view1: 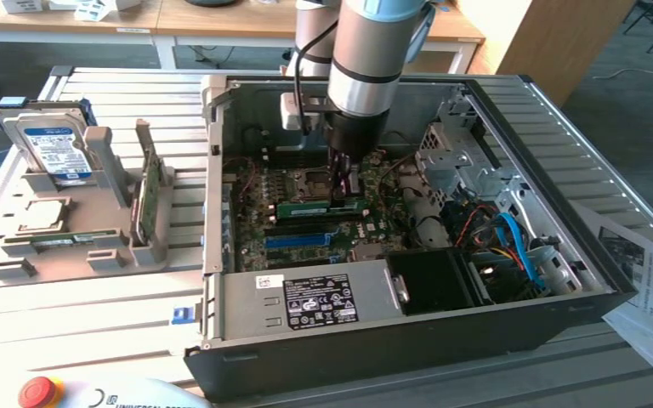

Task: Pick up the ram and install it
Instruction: 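Insert the ram into the slot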

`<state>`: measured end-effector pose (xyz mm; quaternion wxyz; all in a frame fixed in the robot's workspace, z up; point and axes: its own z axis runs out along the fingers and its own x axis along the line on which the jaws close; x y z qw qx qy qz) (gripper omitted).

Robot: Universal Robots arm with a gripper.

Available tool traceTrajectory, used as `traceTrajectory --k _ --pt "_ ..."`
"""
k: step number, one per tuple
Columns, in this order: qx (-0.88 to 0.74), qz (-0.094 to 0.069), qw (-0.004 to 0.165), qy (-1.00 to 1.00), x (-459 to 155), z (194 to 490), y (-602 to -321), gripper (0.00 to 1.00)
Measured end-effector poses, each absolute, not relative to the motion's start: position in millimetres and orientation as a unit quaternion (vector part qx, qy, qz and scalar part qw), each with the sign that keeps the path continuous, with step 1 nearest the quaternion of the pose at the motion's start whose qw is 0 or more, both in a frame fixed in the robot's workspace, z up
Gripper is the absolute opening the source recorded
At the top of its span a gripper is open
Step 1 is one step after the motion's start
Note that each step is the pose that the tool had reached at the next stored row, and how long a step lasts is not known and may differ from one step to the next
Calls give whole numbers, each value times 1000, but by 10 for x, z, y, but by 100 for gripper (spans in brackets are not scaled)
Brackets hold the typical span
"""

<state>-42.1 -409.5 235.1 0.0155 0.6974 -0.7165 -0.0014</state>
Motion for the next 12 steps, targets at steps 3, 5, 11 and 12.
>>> traceTrajectory --k 3,5,11,12 --pt "697 -2 16 -717 -418 2350 -4095 12" --pt "697 -3 17 -717 -416 2350 -4095 12" --pt "697 -3 17 -717 -416 2350 -4095 12" --pt "697 -3 17 -717 -415 2350 -4094 12"
